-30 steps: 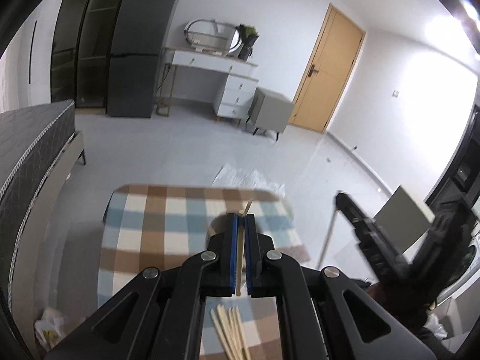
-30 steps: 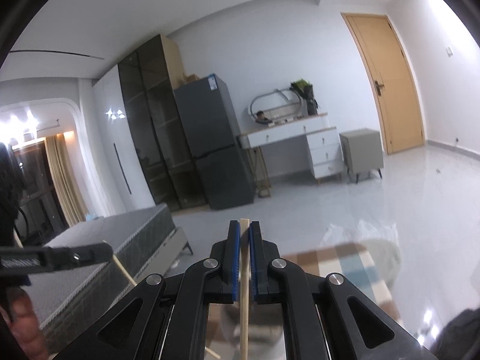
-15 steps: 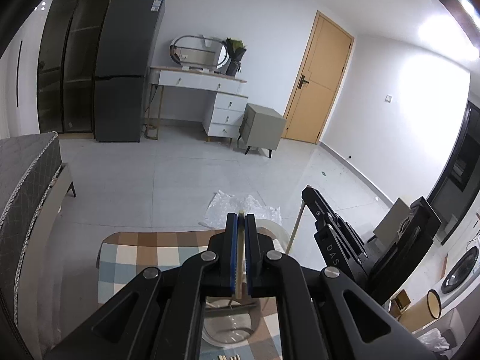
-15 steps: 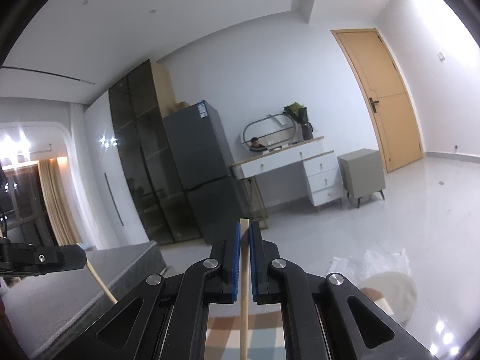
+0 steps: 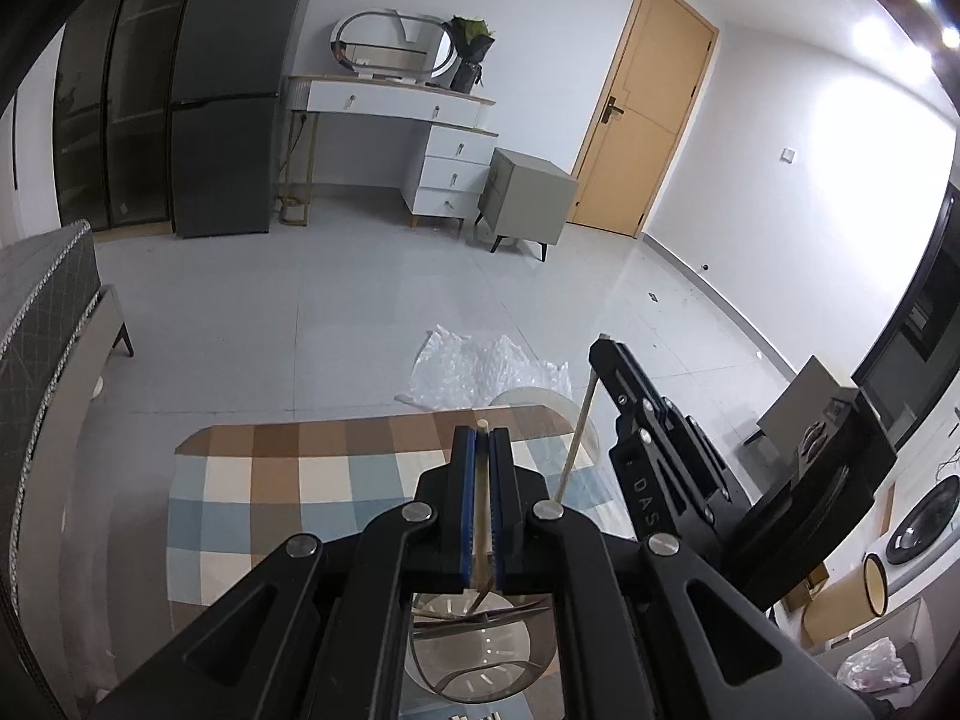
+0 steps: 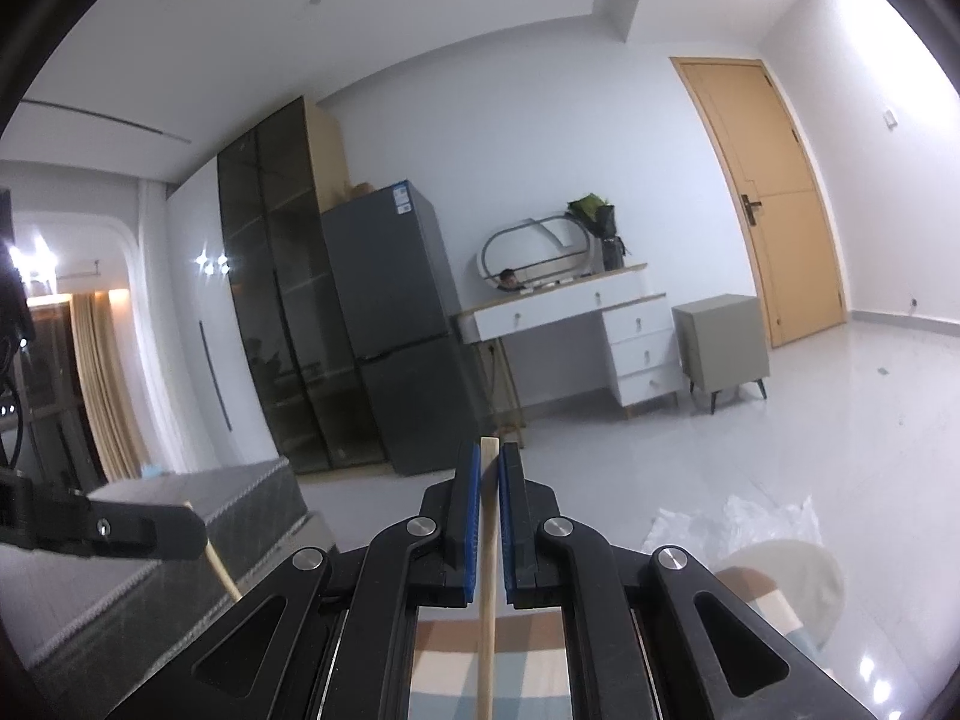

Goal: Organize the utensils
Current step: 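Lower both chopsticks into the grey caddy and open both tools, then withdraw both open tools up and away from the caddy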

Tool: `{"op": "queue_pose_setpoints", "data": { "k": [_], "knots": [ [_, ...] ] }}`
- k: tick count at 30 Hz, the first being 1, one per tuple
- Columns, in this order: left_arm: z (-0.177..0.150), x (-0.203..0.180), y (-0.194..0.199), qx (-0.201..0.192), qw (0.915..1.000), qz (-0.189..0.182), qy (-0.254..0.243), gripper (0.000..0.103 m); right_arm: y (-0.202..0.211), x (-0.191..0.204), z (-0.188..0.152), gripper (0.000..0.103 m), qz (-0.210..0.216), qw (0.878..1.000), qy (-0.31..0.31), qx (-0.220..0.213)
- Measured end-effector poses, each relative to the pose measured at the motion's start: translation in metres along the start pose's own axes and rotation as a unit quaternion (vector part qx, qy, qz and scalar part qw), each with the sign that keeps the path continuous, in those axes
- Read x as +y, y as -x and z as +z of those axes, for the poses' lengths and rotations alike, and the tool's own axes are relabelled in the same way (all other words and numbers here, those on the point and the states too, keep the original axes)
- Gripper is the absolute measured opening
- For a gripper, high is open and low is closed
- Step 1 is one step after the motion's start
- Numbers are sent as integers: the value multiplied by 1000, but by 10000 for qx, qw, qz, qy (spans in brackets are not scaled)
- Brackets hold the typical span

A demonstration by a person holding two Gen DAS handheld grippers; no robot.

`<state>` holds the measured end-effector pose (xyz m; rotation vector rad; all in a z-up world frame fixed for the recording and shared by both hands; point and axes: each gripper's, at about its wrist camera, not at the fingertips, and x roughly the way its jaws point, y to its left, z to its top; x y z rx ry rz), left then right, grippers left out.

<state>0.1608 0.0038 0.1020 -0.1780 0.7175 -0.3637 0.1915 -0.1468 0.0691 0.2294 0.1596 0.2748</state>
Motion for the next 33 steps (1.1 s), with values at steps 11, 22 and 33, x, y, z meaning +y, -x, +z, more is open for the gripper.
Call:
{"op": "queue_pose_setpoints", "data": {
  "k": [11, 22, 33],
  "knots": [
    [-9, 1, -11, 372, 9991, -44, 198, 0, 13, 1, -4, 6, 42, 9994, 289, 180],
    [-26, -3, -25, 973, 9944, -279, 312, 0, 40, 4, -28, 8, 310, 9932, 492, 1008],
    [-42, -5, 15, 614, 9969, 362, 338, 61, 104, -5, -35, 49, 64, 9882, 268, 1504]
  ]
}}
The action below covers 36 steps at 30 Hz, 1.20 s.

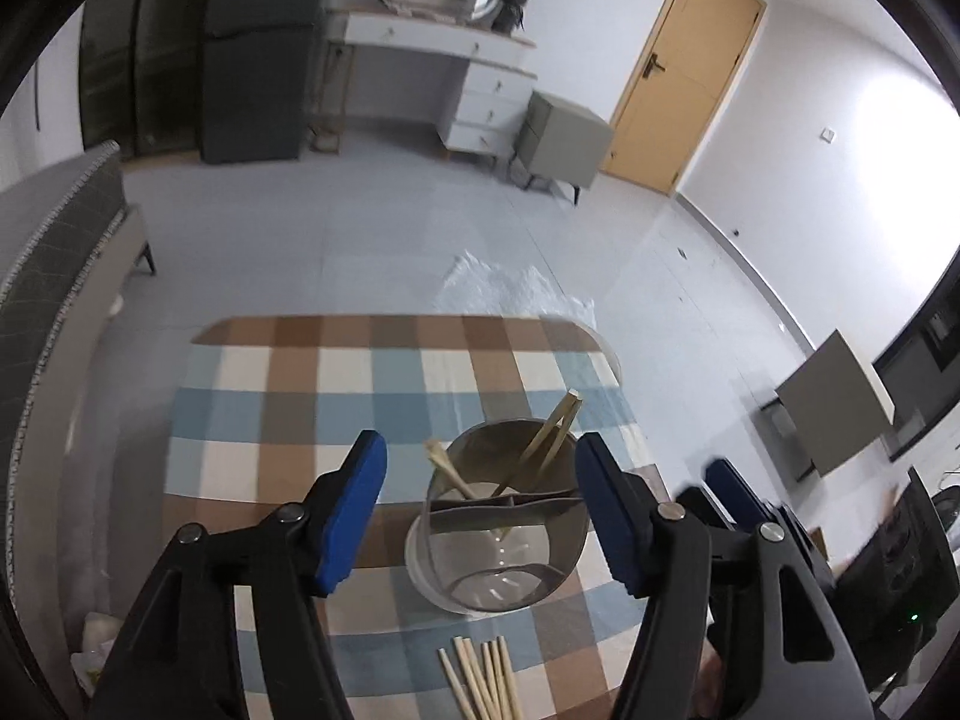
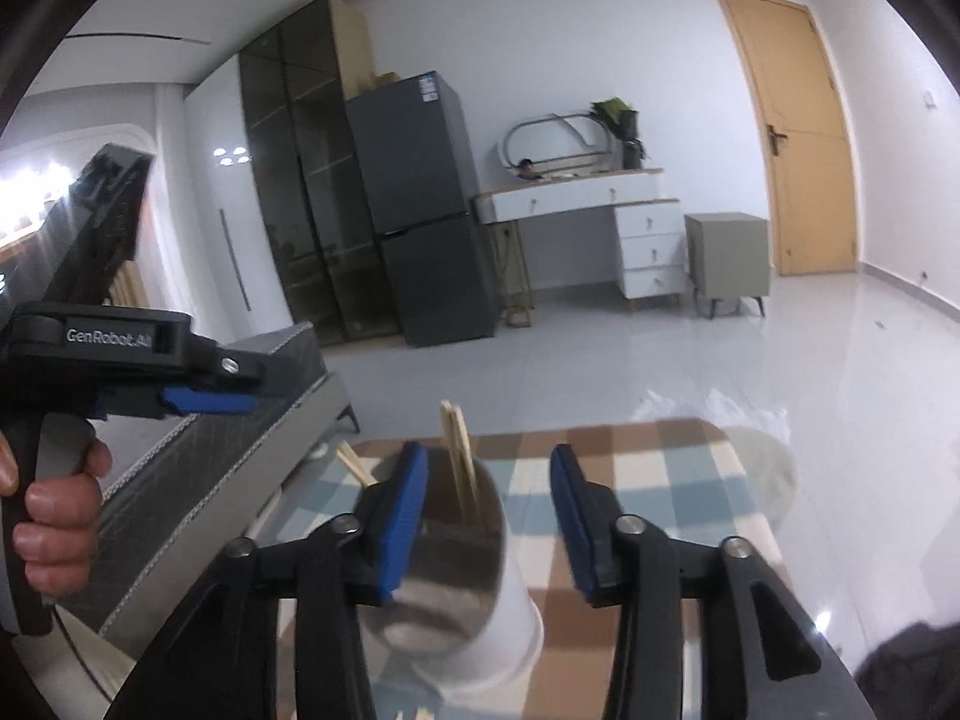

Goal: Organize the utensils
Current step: 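Withdraw both open tools up and away from the caddy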

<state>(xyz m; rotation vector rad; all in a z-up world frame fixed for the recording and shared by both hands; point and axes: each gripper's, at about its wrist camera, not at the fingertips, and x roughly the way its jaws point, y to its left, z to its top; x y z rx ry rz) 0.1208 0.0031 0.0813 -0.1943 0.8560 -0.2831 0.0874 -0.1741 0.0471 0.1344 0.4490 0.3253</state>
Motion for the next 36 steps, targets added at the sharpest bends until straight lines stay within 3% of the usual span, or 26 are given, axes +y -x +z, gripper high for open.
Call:
{"op": "queue_pose_setpoints", "data": {
  "k": [1, 3, 5, 11, 14, 18, 22, 27, 36],
  "knots": [
    [-3, -1, 8, -66, 9999, 87, -5, 61, 6, -1, -1, 54, -51, 10000, -56, 2],
    [-11, -2, 21, -197, 9994, 296, -5, 66, 20, -4, -3, 85, -296, 9994, -177, 11],
    [-20, -4, 33, -408, 9983, 417, -4, 70, 36, -5, -7, 92, -421, 9987, -265, -84],
    [-39, -15, 58, -840, 9936, 750, -99, 80, 68, 0, -9, 97, -492, 9983, -174, -261],
    [-49, -17, 65, -917, 9926, 783, -119, 87, 82, 8, -7, 99, -409, 9980, -78, -479],
    [-64, -16, 76, -1085, 9907, 812, -152, 89, 93, 19, -9, 101, -309, 9980, 128, -544],
    [-76, -11, 81, -1240, 9886, 855, -44, 89, 95, 22, -14, 103, -144, 9990, 75, -415],
    [-90, -6, 82, -1328, 9867, 940, 55, 89, 84, 27, -25, 103, -67, 9998, 108, 168],
    [-122, -3, 72, -1536, 9817, 1119, 106, 89, 77, 36, -59, 103, -305, 9979, 364, 449]
  ]
}}
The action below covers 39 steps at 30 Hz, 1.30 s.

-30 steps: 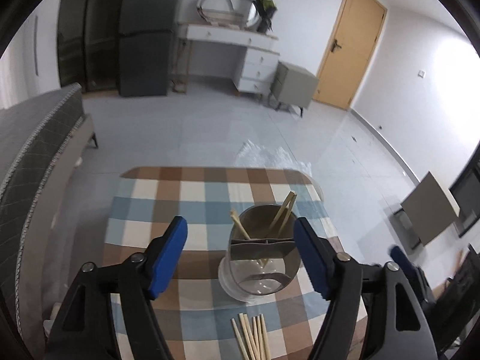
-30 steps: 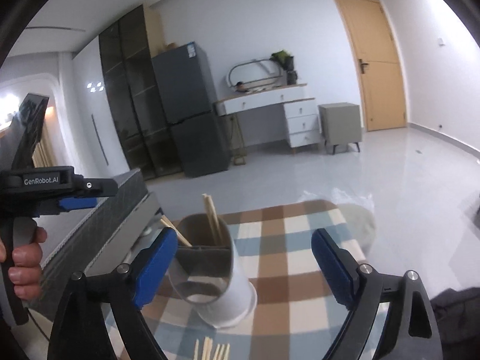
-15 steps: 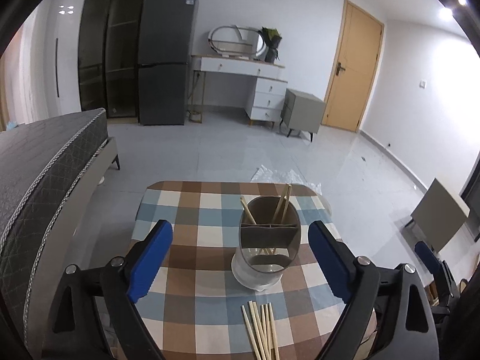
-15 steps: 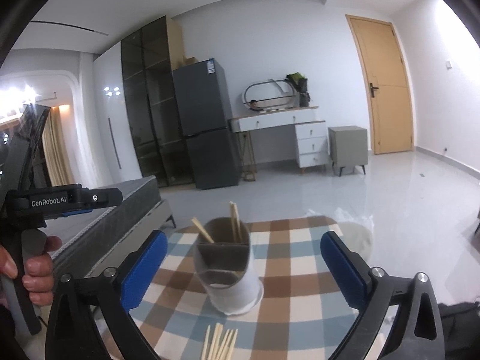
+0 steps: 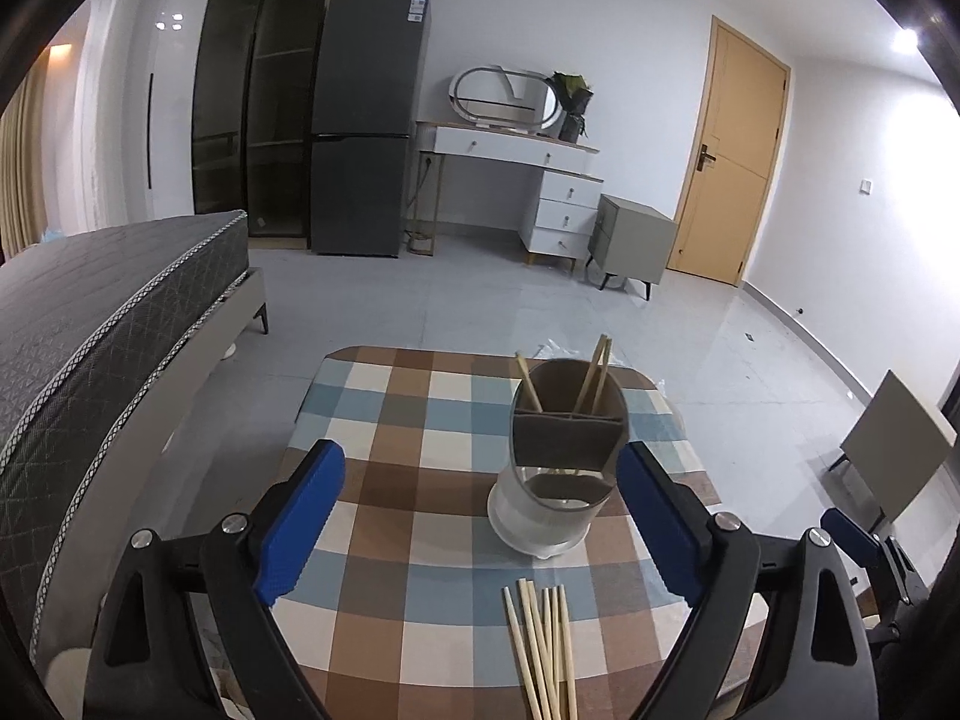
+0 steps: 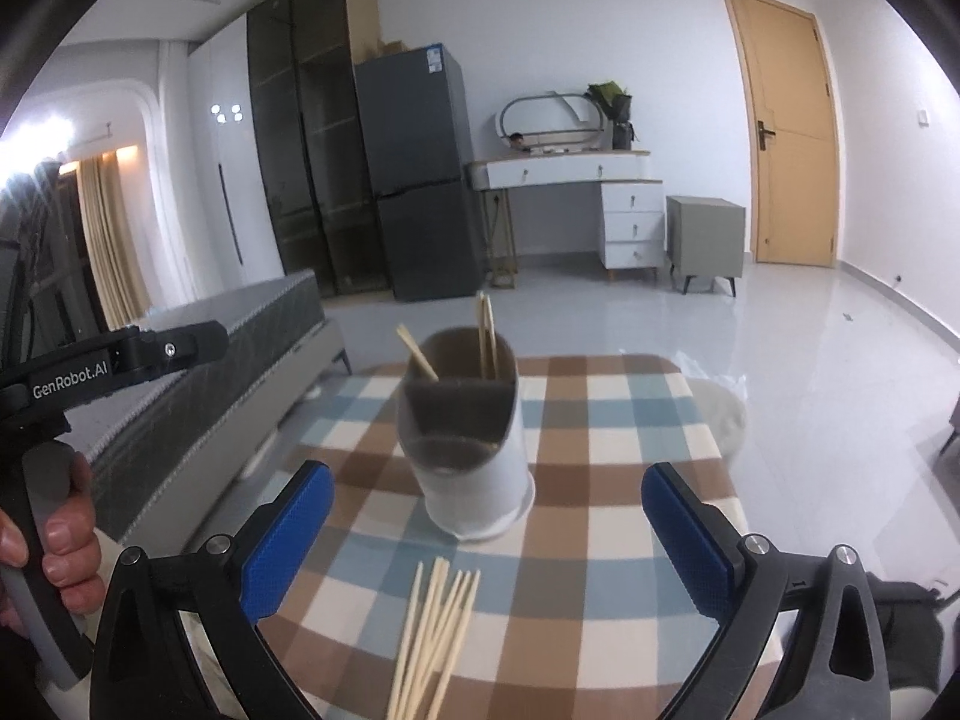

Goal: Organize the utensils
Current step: 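Withdraw both open tools up and away from the caddy, then lower both tools to the chopsticks on the rug and close the right tool on one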

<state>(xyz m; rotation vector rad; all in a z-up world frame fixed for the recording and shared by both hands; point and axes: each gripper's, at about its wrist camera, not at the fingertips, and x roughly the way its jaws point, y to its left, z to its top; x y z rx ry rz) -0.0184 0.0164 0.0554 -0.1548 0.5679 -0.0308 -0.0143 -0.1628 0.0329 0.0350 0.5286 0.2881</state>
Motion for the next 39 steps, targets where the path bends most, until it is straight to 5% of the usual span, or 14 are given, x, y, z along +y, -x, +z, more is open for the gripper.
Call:
{"op": "queue_pose_setpoints", "data": {
  "k": [4, 15, 28, 34, 39],
  "knots": [
    [-16, 3, -11, 40, 10000, 22, 29, 89, -1, -2, -10, 103, 64, 9999, -44, 89],
    [-61, 7, -57, 962, 9951, 44, -233, 89, -34, -18, -32, 103, 98, 9935, -488, 1025],
    [-72, 38, -104, 2034, 9768, 15, 665, 89, -83, -1, -48, 102, -71, 9843, -101, 1759],
    [-76, 57, -124, 2194, 9717, 248, 839, 89, -108, 1, -61, 94, -164, 9743, 10, 2247],
    [-85, 76, -143, 2545, 9571, 315, 1349, 89, -131, -1, -75, 74, -212, 9614, 66, 2742]
  ]
}}
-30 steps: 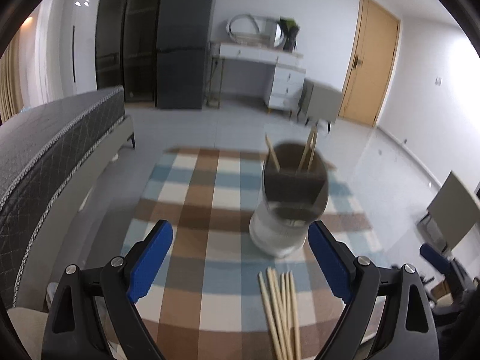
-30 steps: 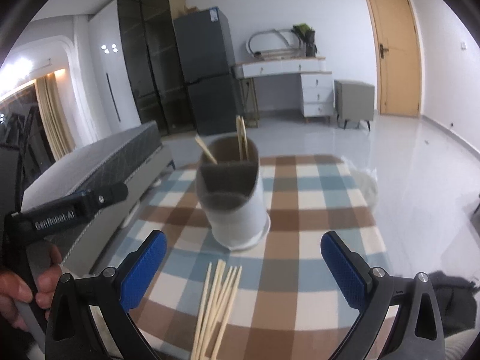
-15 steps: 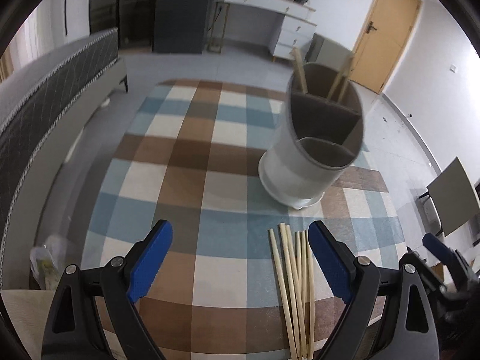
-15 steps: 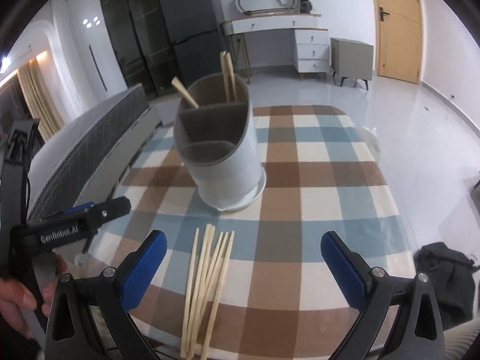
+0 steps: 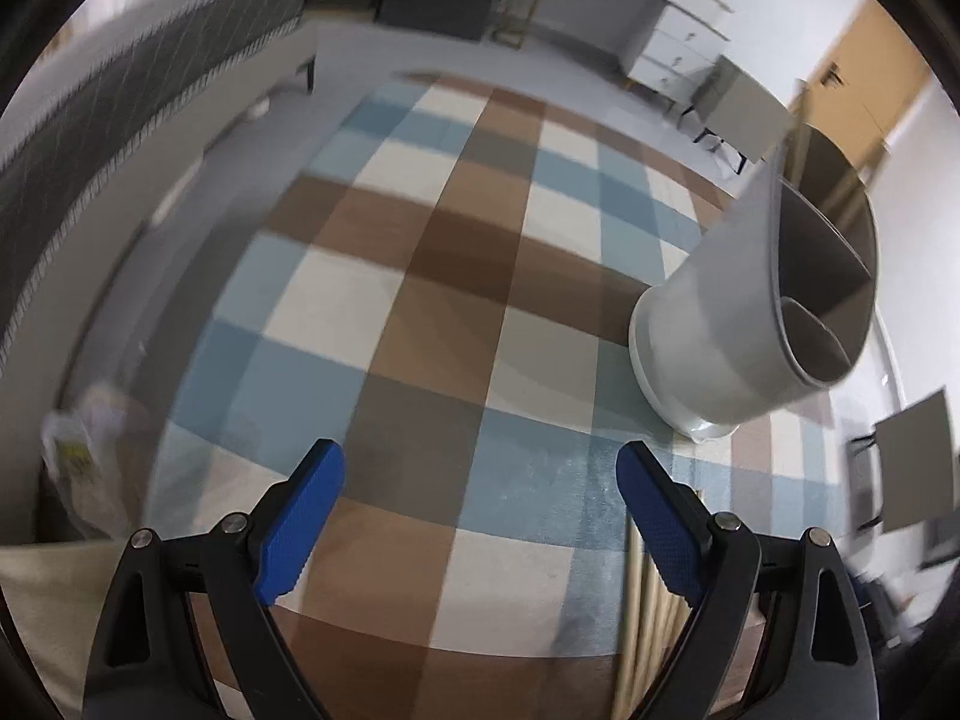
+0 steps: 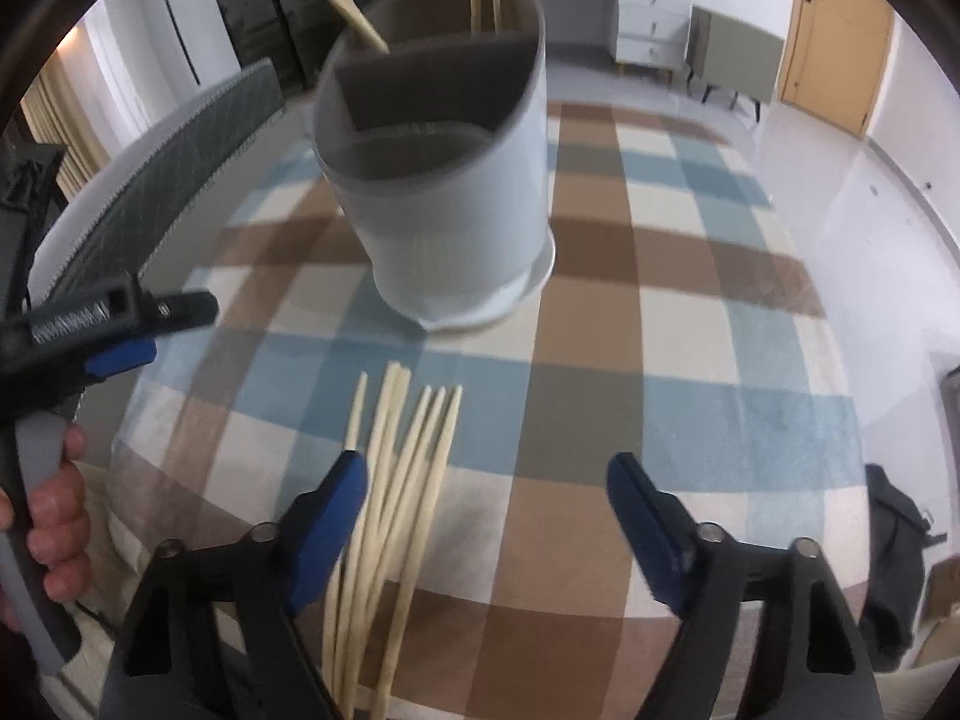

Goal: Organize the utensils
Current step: 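Lower both tools to the chopsticks on the rug and close the right tool on one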

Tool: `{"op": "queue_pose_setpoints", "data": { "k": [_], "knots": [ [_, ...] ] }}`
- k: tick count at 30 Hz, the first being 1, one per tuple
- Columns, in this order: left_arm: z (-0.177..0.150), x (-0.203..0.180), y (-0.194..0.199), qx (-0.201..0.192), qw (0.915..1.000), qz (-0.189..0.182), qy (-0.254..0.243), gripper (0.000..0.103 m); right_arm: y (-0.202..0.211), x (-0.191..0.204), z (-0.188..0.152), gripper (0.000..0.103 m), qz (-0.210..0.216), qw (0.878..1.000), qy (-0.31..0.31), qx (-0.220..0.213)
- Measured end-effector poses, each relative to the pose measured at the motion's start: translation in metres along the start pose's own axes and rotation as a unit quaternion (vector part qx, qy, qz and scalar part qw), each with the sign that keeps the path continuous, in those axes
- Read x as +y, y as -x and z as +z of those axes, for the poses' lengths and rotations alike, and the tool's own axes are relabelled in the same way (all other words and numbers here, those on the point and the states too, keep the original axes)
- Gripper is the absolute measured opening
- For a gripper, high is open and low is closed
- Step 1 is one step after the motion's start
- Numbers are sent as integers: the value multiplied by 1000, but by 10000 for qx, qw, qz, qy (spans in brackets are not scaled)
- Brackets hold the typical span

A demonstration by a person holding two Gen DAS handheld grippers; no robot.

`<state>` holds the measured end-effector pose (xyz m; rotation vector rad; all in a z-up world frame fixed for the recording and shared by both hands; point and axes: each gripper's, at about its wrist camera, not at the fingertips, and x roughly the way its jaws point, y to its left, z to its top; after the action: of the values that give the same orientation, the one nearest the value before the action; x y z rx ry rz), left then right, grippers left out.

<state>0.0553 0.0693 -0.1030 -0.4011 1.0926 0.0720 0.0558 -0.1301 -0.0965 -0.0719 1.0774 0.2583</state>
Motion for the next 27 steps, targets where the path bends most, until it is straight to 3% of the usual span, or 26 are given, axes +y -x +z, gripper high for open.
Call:
{"op": "queue_pose_setpoints", "data": {
  "k": [3, 8, 14, 19, 20, 27],
  "knots": [
    [2, 0, -1, 74, 9999, 13, 87, 89, -16, -3, 3, 59, 59, 9997, -49, 215],
    [7, 5, -1, 63, 9998, 39, 167, 89, -35, -2, 8, 46, 48, 9988, -75, 477],
    [12, 14, -4, 216, 9986, -65, 472, 89, -50, 14, 10, 45, -124, 9971, 307, 681],
    [16, 17, 1, 78, 9985, -14, 542, 89, -49, 21, 12, 35, -396, 9958, 487, 670],
    [16, 19, 0, 118, 9981, -51, 597, 89, -50, 20, 13, 29, -409, 9956, 473, 700],
    [18, 20, 0, 198, 9973, -142, 686, 89, -49, 21, 12, 29, -274, 9959, 367, 779]
  ]
}}
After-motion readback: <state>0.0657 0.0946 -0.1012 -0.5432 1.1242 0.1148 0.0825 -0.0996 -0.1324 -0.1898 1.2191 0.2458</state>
